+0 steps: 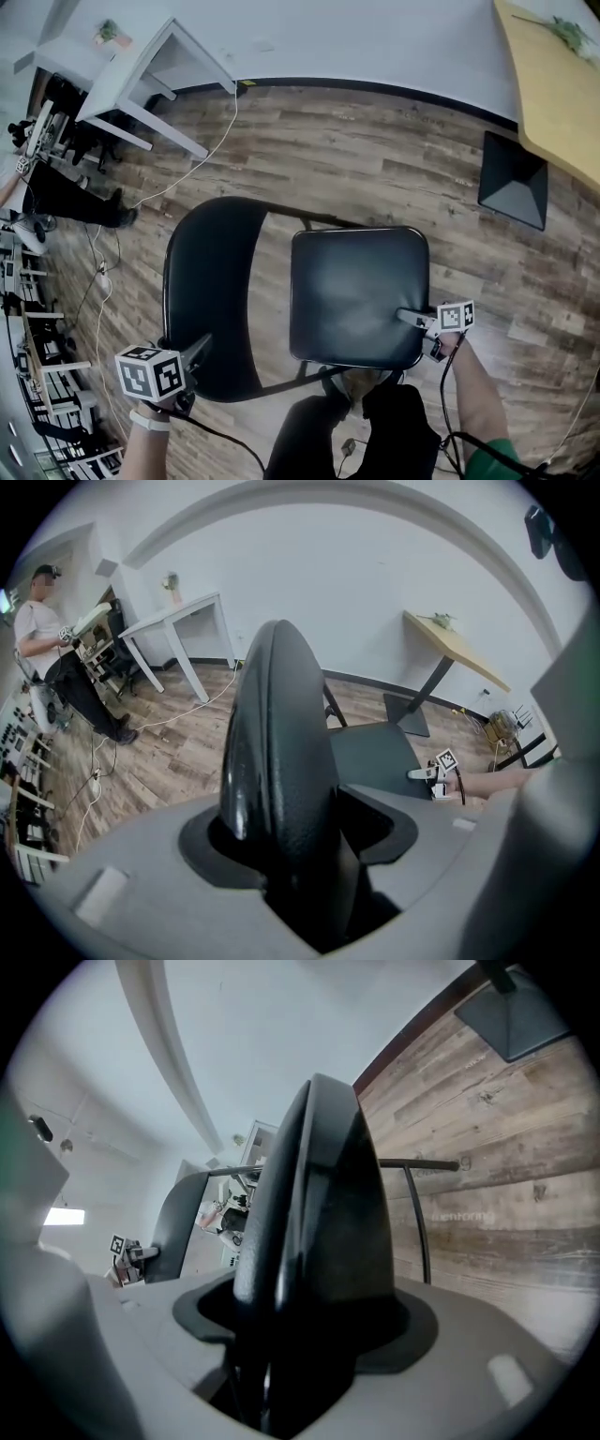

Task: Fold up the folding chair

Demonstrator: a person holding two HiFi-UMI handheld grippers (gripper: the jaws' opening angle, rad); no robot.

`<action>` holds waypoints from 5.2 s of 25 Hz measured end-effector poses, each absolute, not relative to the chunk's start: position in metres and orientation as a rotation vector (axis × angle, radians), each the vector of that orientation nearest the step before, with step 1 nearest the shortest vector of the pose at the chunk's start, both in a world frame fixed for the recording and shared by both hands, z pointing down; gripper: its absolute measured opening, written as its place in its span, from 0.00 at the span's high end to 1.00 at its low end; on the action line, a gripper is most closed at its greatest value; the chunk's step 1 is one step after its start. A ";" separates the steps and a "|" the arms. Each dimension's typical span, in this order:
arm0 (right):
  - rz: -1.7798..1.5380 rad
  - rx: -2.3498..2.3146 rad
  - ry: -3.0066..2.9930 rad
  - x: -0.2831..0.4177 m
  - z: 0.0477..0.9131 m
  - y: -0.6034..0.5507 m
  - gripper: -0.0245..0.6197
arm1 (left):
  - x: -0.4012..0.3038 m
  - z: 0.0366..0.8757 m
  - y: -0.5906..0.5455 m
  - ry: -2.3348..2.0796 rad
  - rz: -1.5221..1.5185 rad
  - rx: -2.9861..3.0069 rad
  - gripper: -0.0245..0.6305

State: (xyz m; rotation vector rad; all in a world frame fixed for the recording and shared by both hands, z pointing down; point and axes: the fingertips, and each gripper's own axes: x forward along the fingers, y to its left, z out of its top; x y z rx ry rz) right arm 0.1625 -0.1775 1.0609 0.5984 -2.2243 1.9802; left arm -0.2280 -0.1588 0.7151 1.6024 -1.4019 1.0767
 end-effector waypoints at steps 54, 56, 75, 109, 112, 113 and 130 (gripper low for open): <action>1.691 1.059 -1.833 -0.239 0.738 -0.176 0.66 | -0.305 0.511 -0.154 -1.370 0.809 1.674 0.83; 1.685 1.067 -1.829 -0.246 0.737 -0.175 0.66 | -0.306 0.510 -0.152 -1.373 0.810 1.673 0.83; 1.628 1.072 -1.878 -0.269 0.733 -0.182 0.62 | -0.281 0.508 -0.153 -1.397 0.882 1.689 0.79; 1.506 0.899 -2.559 -0.098 0.560 -0.181 0.93 | -0.296 0.511 -0.154 -1.433 0.933 1.667 0.82; 1.349 0.912 -2.668 -0.073 0.522 -0.178 0.94 | -0.295 0.508 -0.154 -1.422 0.924 1.667 0.82; 1.318 0.918 -2.696 -0.065 0.512 -0.176 0.94 | -0.293 0.508 -0.154 -1.418 0.918 1.667 0.82; 0.751 1.123 -2.902 0.023 0.425 -0.164 0.94 | -0.273 0.505 -0.152 -1.433 0.914 1.664 0.83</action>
